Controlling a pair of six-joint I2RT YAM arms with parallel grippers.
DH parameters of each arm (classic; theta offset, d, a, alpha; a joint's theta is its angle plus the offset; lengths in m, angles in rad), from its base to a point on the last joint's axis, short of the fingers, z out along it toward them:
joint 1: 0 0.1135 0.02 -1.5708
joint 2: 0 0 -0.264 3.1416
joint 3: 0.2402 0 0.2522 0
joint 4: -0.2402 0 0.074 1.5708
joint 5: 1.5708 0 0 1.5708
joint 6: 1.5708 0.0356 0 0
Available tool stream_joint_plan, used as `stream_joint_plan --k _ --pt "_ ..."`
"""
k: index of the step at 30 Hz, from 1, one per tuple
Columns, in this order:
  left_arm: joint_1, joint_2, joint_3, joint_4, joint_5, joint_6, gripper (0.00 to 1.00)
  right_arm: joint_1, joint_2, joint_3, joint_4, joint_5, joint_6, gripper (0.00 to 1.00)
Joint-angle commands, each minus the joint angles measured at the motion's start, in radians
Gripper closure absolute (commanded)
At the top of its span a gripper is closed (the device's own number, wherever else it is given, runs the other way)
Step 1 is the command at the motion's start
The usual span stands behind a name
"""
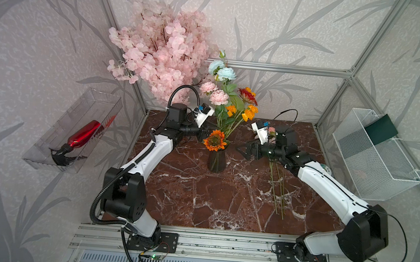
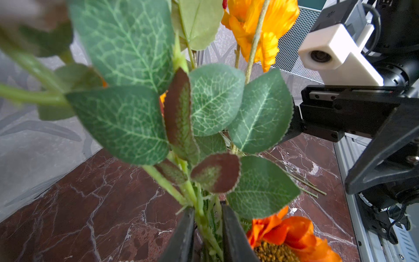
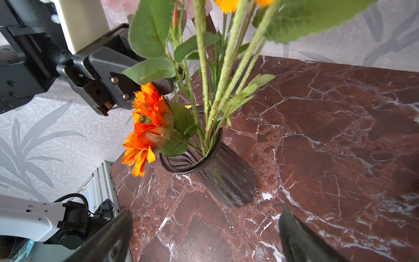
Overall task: Pick out pink flowers from the vase
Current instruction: Pick up the flower from the vase.
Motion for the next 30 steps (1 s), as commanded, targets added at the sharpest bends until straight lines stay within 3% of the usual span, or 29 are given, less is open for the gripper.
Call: stream_joint_plan --k 1,3,12,30 --pt "-0.007 0.015 0.036 0.015 0.027 0.004 0.84 0.002 -0.033 -0.005 -0.001 0.009 -0.016 0.01" --pt "-0.007 0.01 0.034 0.012 0.03 0.004 0.89 0.003 -0.032 -0.005 -0.001 0.009 -0.016 0.01" --pt "-0.007 -0.035 0.014 -0.001 0.027 0.012 0.93 0.004 -0.033 0.001 0.003 -0.001 -0.007 0.01" --pt "-0.009 -0.161 -0.008 0.044 -0.03 0.026 0.94 0.024 -0.073 -0.017 -0.001 0.018 0.002 0.01"
